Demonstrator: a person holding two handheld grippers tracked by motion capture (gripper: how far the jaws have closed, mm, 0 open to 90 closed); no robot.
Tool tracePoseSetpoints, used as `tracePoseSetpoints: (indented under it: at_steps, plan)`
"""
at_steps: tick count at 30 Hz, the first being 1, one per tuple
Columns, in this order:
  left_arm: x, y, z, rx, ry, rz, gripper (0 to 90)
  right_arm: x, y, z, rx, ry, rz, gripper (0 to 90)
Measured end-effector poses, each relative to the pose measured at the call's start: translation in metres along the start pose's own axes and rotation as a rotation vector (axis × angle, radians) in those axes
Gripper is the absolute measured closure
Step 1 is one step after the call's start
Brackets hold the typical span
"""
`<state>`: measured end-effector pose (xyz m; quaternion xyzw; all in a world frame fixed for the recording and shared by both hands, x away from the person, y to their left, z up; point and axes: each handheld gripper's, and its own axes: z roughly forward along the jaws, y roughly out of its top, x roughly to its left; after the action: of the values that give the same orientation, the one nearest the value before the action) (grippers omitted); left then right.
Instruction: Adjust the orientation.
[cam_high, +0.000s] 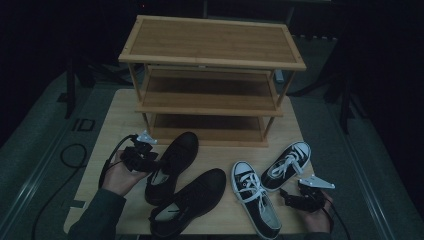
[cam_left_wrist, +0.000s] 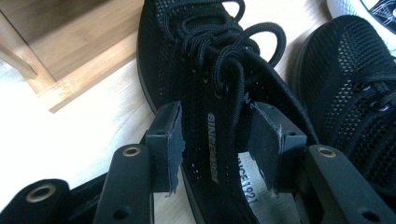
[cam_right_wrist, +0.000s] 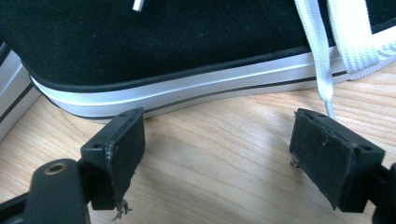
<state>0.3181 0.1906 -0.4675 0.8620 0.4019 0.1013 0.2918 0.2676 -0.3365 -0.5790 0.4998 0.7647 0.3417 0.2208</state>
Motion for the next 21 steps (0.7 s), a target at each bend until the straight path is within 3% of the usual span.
tracePoseSetpoints:
  at_steps: [6, 21]
  plan:
    - [-0.001, 0.002, 0.01, 0.045, 0.023, 0.01, 54.9, 0.0, 0.0, 0.0, 0.0, 0.0, 0.0, 17.9]
    - [-0.003, 0.007, 0.028, 0.097, 0.033, 0.013, 58.1, 0.0, 0.0, 0.0, 0.0, 0.001, -0.001, 17.8]
